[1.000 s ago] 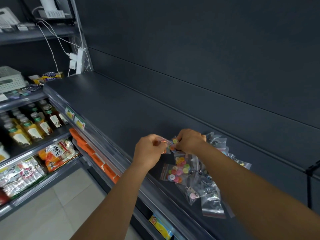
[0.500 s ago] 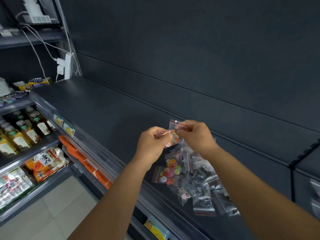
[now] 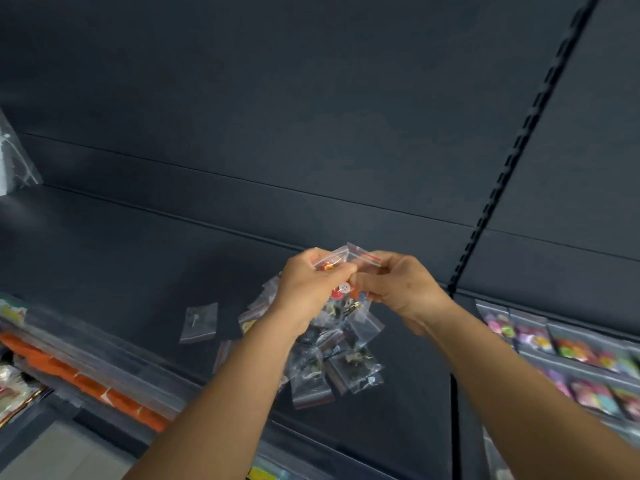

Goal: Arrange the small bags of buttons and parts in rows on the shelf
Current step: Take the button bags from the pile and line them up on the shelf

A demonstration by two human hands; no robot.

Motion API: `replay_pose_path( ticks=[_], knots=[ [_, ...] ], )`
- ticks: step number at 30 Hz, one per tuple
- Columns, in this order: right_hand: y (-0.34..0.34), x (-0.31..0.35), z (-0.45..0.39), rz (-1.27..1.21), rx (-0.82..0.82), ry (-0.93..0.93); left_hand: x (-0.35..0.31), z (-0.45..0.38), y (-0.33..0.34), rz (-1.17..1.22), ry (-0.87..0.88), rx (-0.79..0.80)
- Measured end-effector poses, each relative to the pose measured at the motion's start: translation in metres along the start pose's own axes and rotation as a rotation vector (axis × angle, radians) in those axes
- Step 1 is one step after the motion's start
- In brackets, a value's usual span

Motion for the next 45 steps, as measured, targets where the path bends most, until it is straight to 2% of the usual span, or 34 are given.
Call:
replay_pose_path(
  ticks=[7,14,19,26,30,37,45],
  knots=[
    [-0.078,-0.003,0.071,0.045,-0.213,-0.011,-0.024,-0.002,0.094,0.054,0.005,0.233],
    [-0.165,-0.023,0.15,0.026,-0.345,0.041,-0.05,0.014,0.193,0.05,0.001,0.239],
    [-0.232,-0.039,0.212,-0.056,-0.423,0.008,-0.057,0.038,0.286,0.025,-0.024,0.383],
    [-0.298,-0.071,0.284,-0.193,-0.433,0.043,-0.063,0.058,0.389,0.012,-0.029,0.351],
    [-0.335,-0.086,0.322,-0.136,-0.52,0.07,-0.066,0.067,0.435,-0.002,-0.021,0.374],
    [-0.395,-0.116,0.376,0.112,-0.774,0.15,-0.053,0.068,0.481,-0.239,0.011,0.376],
    [-0.41,-0.156,0.39,0.31,-0.696,0.347,-0.026,0.073,0.533,-0.689,0.068,0.479]
  ],
)
Point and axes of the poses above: each hand's wrist, its own z-axis away from the middle knuckle, its own y-axis out of the palm, x = y × z, the point moved 6 cm from there along -z, towards the middle knuckle, and after that the axes turned 13 degrees about x, right-handed, at the moved point
